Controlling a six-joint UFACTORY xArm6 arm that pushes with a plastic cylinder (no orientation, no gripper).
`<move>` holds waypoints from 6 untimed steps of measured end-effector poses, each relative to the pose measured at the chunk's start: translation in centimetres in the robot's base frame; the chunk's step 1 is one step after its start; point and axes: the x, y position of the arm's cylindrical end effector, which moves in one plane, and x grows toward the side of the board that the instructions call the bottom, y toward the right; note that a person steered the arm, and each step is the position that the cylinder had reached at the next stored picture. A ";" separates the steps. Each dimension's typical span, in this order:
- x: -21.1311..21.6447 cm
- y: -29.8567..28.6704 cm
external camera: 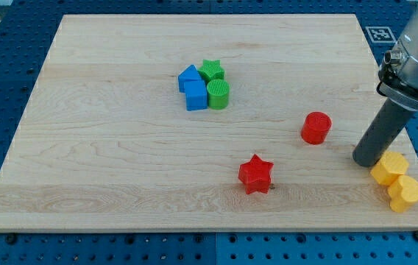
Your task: Place your arm to the top left of the red star
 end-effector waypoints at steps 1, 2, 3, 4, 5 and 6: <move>0.0 0.7; 0.0 0.7; -0.3 0.7; -0.4 -1.5; -0.4 -4.5; -0.5 -8.0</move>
